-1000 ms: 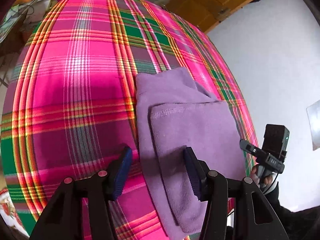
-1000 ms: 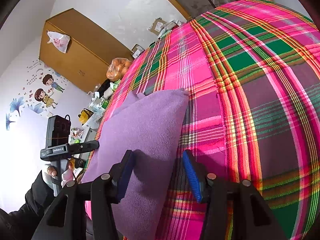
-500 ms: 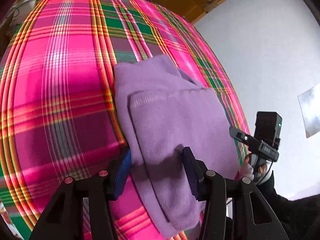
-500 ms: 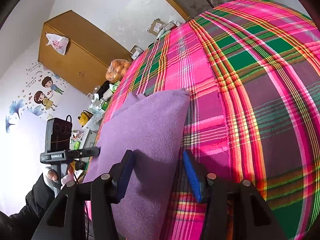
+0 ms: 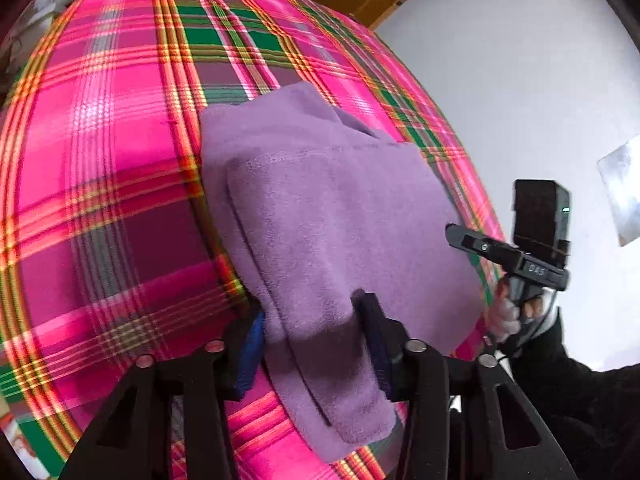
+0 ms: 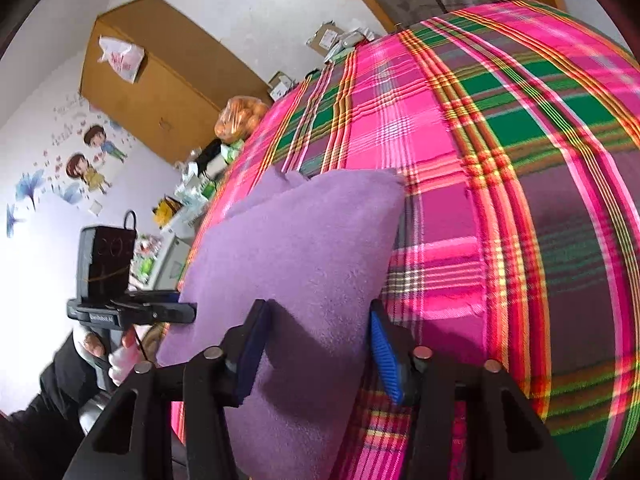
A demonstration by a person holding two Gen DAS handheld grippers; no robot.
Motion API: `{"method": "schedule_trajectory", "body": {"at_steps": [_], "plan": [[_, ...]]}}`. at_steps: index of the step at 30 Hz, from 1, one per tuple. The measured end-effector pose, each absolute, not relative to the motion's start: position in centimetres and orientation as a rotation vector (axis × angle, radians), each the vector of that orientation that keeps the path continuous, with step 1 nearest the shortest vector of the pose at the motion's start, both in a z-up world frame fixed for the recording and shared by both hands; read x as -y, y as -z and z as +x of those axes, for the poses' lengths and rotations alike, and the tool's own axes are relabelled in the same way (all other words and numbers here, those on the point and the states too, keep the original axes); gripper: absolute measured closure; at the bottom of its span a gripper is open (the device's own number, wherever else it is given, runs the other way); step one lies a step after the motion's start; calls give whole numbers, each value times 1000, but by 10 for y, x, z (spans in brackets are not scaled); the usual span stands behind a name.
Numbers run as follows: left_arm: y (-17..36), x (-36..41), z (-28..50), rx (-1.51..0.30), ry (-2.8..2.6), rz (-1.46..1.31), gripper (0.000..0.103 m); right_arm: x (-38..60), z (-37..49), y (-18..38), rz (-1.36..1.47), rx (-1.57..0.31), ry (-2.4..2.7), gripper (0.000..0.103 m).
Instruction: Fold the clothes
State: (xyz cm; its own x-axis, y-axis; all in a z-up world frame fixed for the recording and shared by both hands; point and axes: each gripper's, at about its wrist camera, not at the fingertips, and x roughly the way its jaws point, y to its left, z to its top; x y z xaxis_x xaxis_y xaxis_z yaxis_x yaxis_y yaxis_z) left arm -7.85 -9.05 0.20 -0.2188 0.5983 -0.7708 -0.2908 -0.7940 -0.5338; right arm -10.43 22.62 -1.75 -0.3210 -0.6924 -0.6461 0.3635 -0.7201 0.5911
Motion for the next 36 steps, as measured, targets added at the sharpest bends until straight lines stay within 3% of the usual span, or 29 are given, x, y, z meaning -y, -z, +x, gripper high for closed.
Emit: {"method": "schedule_trajectory", "body": {"at_steps": [3, 9, 26, 36], "plan": [[-14, 91, -74, 341, -2090, -1433, 72, -225, -100, 10, 1232, 427, 2092, 69], [-39, 94, -66, 300, -2176, -1332, 75, -219, -98, -8, 1175, 424, 2083, 76], [-67, 160, -114, 399, -2524, -1209, 75, -125, -175, -45, 1044, 231, 2106, 76], [-65, 178, -204, 483, -2600, -1141, 75, -92, -261, -55, 1046, 267, 2159, 76]]}}
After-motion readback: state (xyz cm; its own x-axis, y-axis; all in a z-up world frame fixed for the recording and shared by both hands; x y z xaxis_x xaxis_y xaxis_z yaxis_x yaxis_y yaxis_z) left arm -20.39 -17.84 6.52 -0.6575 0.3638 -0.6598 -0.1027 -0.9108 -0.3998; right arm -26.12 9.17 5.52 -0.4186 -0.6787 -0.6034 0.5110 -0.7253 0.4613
